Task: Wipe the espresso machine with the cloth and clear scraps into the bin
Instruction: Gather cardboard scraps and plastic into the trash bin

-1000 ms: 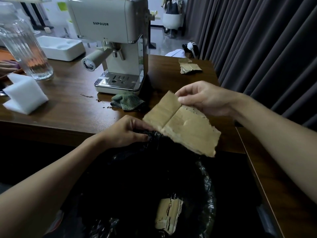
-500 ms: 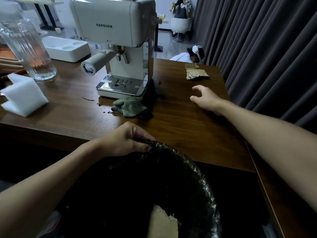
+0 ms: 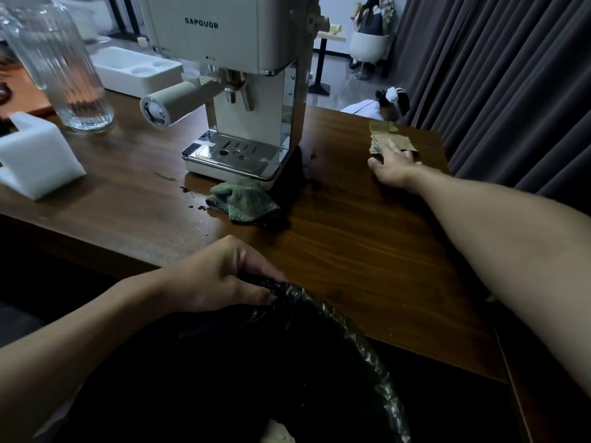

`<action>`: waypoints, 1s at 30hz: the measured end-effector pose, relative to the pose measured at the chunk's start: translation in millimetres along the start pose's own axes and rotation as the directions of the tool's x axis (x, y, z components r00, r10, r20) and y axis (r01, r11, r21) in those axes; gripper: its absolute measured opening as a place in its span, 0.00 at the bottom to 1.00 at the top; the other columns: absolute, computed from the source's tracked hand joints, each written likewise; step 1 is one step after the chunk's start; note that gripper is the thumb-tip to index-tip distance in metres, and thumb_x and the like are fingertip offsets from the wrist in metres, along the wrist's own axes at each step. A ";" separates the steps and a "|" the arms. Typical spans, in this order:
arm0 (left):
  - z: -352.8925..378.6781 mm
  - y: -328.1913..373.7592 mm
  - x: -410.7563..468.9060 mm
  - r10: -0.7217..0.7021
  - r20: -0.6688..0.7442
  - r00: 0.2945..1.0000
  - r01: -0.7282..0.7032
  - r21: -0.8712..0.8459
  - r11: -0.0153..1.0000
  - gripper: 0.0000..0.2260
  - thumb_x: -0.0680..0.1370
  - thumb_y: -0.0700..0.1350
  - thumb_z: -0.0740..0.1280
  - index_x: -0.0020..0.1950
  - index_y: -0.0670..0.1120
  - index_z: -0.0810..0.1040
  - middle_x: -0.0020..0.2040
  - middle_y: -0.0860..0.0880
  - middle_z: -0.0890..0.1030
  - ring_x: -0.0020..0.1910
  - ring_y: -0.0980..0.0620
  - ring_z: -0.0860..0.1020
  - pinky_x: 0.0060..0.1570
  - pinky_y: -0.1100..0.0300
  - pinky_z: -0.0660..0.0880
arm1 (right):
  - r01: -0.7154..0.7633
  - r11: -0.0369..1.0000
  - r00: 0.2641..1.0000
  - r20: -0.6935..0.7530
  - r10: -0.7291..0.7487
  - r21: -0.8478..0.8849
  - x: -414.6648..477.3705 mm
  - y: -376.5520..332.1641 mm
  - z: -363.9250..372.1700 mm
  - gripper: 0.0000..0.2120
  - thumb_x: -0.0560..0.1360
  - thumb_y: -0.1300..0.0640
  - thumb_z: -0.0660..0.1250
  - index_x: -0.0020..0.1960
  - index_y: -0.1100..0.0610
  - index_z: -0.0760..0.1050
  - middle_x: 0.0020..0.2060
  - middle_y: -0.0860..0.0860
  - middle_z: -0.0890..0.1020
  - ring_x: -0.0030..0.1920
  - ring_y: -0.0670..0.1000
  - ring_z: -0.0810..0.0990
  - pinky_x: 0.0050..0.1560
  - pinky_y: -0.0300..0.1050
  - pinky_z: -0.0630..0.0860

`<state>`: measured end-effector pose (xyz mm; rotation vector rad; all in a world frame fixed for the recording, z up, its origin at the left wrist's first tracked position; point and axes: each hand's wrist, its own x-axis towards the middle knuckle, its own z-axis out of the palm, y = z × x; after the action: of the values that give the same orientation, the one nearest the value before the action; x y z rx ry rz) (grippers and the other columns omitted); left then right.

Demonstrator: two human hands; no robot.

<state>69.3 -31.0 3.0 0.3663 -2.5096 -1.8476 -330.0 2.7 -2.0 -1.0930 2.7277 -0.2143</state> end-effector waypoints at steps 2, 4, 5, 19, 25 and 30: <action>-0.4 -0.3 -0.7 -0.003 0.016 1.000 0.003 -0.016 1.000 0.13 0.72 0.39 0.72 0.49 0.57 0.86 0.45 0.51 0.87 0.43 0.56 0.84 0.43 0.66 0.78 | -0.011 1.000 1.000 0.019 0.011 -0.015 5.5 1.3 -1.8 0.28 0.82 0.40 0.49 0.79 0.43 0.47 0.79 0.47 0.44 0.78 0.59 0.43 0.74 0.66 0.44; -1.0 -0.7 -0.5 0.003 0.024 1.000 -0.003 -0.016 1.000 0.13 0.71 0.42 0.72 0.51 0.56 0.85 0.45 0.51 0.87 0.43 0.56 0.84 0.43 0.66 0.78 | -0.025 0.999 0.999 0.022 0.026 -0.029 7.2 3.0 -2.6 0.27 0.82 0.40 0.48 0.78 0.43 0.49 0.79 0.49 0.48 0.78 0.60 0.43 0.74 0.65 0.44; -1.0 -1.6 -0.2 0.007 0.019 1.000 -0.007 -0.011 1.000 0.13 0.70 0.42 0.72 0.51 0.57 0.85 0.45 0.51 0.87 0.42 0.56 0.84 0.42 0.66 0.78 | -0.028 0.999 0.999 0.025 0.029 -0.031 5.6 3.3 -2.7 0.26 0.82 0.40 0.48 0.78 0.43 0.50 0.79 0.51 0.49 0.78 0.60 0.44 0.74 0.65 0.44; 3.3 -0.3 -2.9 0.013 -0.007 1.000 -0.013 0.002 1.000 0.15 0.72 0.35 0.72 0.44 0.56 0.87 0.40 0.53 0.87 0.37 0.61 0.83 0.38 0.69 0.76 | 0.180 0.984 0.942 -0.288 -0.174 -0.005 -47.2 -12.3 7.7 0.14 0.81 0.44 0.55 0.54 0.49 0.77 0.60 0.53 0.76 0.64 0.57 0.71 0.63 0.57 0.60; 0.9 -4.2 -3.5 0.008 -0.004 1.000 -0.008 0.031 0.999 0.11 0.74 0.34 0.71 0.52 0.47 0.85 0.46 0.48 0.87 0.42 0.55 0.85 0.43 0.65 0.79 | 0.091 0.992 0.984 -0.158 -0.077 0.084 -79.6 -7.7 8.7 0.19 0.76 0.42 0.65 0.63 0.49 0.75 0.63 0.53 0.76 0.64 0.57 0.72 0.62 0.55 0.64; -0.4 -5.5 -3.8 0.036 0.010 0.999 -0.036 0.057 0.998 0.11 0.75 0.35 0.71 0.53 0.47 0.85 0.47 0.48 0.87 0.43 0.54 0.84 0.44 0.64 0.79 | 0.029 0.987 0.999 -0.044 -0.022 0.161 -120.0 -7.8 5.9 0.43 0.67 0.35 0.71 0.76 0.43 0.56 0.75 0.53 0.61 0.74 0.59 0.57 0.72 0.60 0.55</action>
<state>74.1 -32.2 -1.6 0.3117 -2.5621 -1.7721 -238.4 80.1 9.0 -1.0902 2.6781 -0.4581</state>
